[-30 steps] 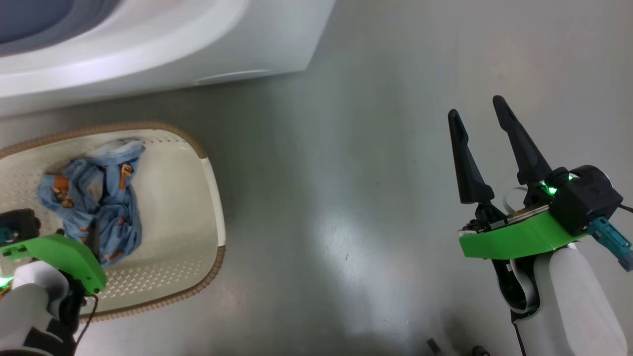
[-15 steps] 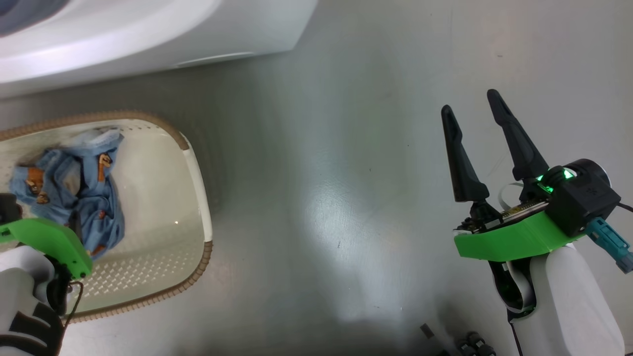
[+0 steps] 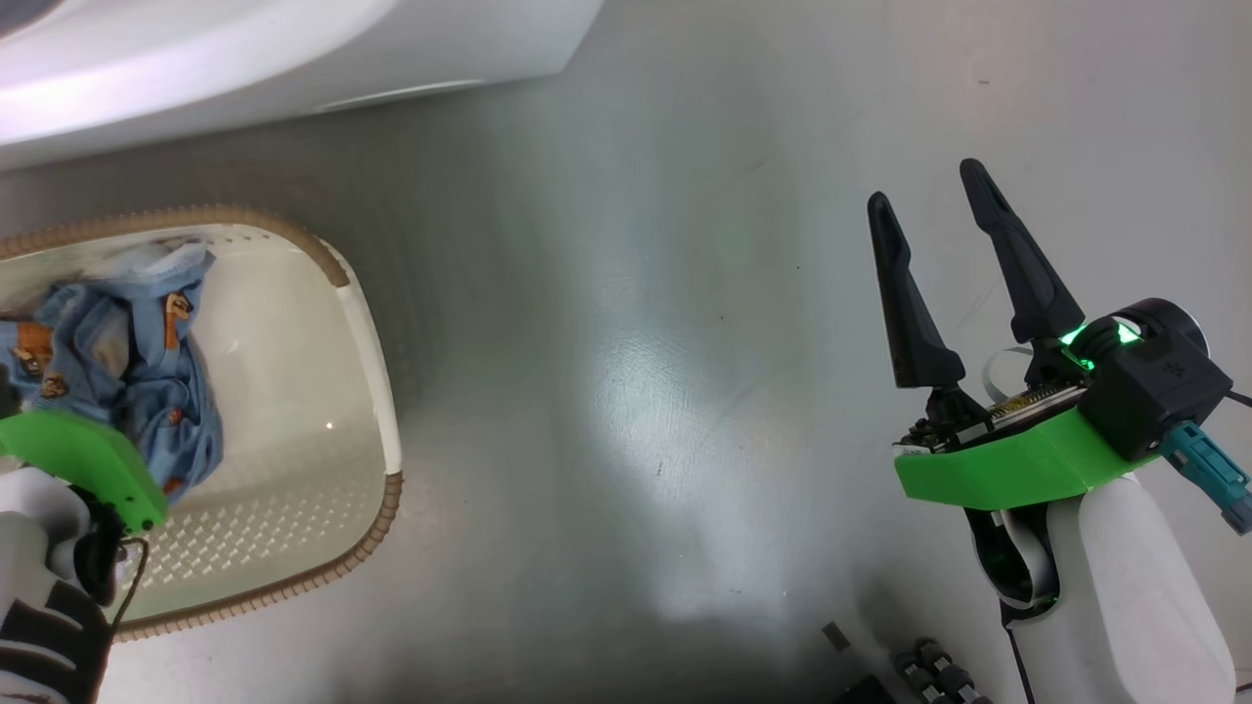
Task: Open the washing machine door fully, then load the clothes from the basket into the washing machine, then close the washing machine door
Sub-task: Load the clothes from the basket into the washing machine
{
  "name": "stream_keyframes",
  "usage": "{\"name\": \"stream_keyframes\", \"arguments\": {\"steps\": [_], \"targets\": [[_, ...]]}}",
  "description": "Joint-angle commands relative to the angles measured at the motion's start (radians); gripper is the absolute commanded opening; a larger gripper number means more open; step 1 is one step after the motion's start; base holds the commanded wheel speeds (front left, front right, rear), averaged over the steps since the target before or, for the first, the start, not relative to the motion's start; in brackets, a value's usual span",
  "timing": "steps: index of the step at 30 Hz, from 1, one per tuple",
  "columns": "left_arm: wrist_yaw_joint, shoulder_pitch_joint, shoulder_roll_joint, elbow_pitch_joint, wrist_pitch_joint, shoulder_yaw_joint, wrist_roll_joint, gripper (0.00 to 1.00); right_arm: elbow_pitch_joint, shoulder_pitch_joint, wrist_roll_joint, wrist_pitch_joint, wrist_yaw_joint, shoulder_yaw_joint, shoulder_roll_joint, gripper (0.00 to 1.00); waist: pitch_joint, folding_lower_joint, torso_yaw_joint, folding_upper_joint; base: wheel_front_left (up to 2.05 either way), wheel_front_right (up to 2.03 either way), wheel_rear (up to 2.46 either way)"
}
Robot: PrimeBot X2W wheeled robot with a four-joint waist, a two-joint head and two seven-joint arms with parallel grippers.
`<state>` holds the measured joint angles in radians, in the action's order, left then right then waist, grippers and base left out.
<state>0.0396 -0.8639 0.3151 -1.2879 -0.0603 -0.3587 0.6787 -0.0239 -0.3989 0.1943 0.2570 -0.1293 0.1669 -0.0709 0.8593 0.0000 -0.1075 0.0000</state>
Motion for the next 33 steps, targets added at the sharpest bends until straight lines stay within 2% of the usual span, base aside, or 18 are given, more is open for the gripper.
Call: {"name": "stream_keyframes", "arguments": {"steps": [1, 5, 12, 19, 29, 33], "targets": [[-0.008, 0.017, 0.056, -0.003, 0.001, 0.019, 0.009, 0.58, 0.026, 0.023, -0.007, 0.005, -0.001, 0.023, 0.008, 1.00, 0.002, 0.0000, -0.001, 0.0000, 0.00, 0.00, 0.00], [-0.011, 0.011, 0.057, -0.003, -0.002, 0.018, 0.013, 0.00, 0.029, 0.022, -0.008, 0.005, -0.001, 0.024, 0.007, 1.00, 0.006, 0.0000, 0.001, 0.0000, 0.00, 0.00, 0.00], [-0.009, 0.005, 0.051, -0.003, -0.033, 0.022, 0.024, 0.00, 0.027, 0.017, -0.009, 0.005, -0.001, 0.019, 0.007, 1.00, 0.004, 0.0000, 0.012, 0.0000, 0.00, 0.00, 0.00], [0.024, 0.007, 0.016, -0.003, -0.127, 0.038, 0.049, 0.00, 0.021, 0.013, -0.006, 0.005, -0.001, 0.008, 0.010, 1.00, -0.026, 0.0000, 0.043, 0.0000, 0.00, 0.00, 0.00], [0.070, 0.053, -0.028, 0.012, -0.198, 0.073, 0.084, 0.00, -0.013, 0.020, 0.006, 0.005, -0.001, 0.004, 0.006, 1.00, -0.135, 0.0000, 0.086, 0.0000, 0.00, 0.00, 0.00], [0.079, 0.089, -0.026, 0.079, -0.201, 0.098, 0.076, 0.00, -0.034, 0.037, 0.013, 0.005, -0.001, -0.001, 0.001, 1.00, -0.196, 0.0000, 0.101, 0.0000, 0.00, 0.00, 0.00]]}}
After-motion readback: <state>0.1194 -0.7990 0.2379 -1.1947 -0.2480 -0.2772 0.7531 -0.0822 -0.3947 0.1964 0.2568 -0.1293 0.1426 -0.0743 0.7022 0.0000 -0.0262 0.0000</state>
